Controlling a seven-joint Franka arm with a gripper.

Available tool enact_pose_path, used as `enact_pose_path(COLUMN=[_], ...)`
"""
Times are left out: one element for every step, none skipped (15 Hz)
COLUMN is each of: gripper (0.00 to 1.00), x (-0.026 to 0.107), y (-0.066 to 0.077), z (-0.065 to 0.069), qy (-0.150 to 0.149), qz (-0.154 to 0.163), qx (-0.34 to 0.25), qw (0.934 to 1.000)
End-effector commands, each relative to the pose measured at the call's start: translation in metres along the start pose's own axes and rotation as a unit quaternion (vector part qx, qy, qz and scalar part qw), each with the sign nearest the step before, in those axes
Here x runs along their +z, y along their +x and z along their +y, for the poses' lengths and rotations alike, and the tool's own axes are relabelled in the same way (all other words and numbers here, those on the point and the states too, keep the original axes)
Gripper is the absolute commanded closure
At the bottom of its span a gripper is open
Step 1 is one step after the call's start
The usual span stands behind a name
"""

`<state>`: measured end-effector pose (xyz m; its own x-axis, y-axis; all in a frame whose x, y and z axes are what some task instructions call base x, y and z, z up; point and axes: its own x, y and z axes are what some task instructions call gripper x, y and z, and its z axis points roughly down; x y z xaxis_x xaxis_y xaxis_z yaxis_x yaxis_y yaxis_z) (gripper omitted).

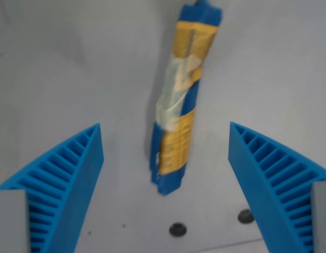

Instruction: Pick up the blue bag

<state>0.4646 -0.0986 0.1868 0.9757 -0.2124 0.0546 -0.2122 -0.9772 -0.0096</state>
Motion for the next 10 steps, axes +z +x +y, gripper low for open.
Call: enact_pose_path(gripper=[0.0, 0.0, 0.0, 0.0, 0.0, 0.0, 0.0, 0.0, 0.0, 0.0], x=[0.016, 0.021, 0.025, 0.027, 0.027, 0.026, 0.031, 0.037, 0.042, 0.047], y=[0.011, 0.013, 0.013, 0.014, 0.014, 0.013, 0.009, 0.004, 0.003, 0.005], z=[0.014, 0.016, 0.017, 0.016, 0.015, 0.013, 0.013, 0.014, 0.016, 0.016], qy=[0.015, 0.015, 0.016, 0.016, 0.016, 0.016, 0.016, 0.016, 0.016, 0.016], qz=[0.016, 0.013, 0.013, 0.011, 0.01, 0.01, 0.009, 0.009, 0.012, 0.017], qx=[0.07, 0.062, 0.054, 0.047, 0.042, 0.039, 0.037, 0.036, 0.035, 0.033], qw=[0.9973, 0.9979, 0.9984, 0.9987, 0.9989, 0.9991, 0.9991, 0.9992, 0.9992, 0.9992])
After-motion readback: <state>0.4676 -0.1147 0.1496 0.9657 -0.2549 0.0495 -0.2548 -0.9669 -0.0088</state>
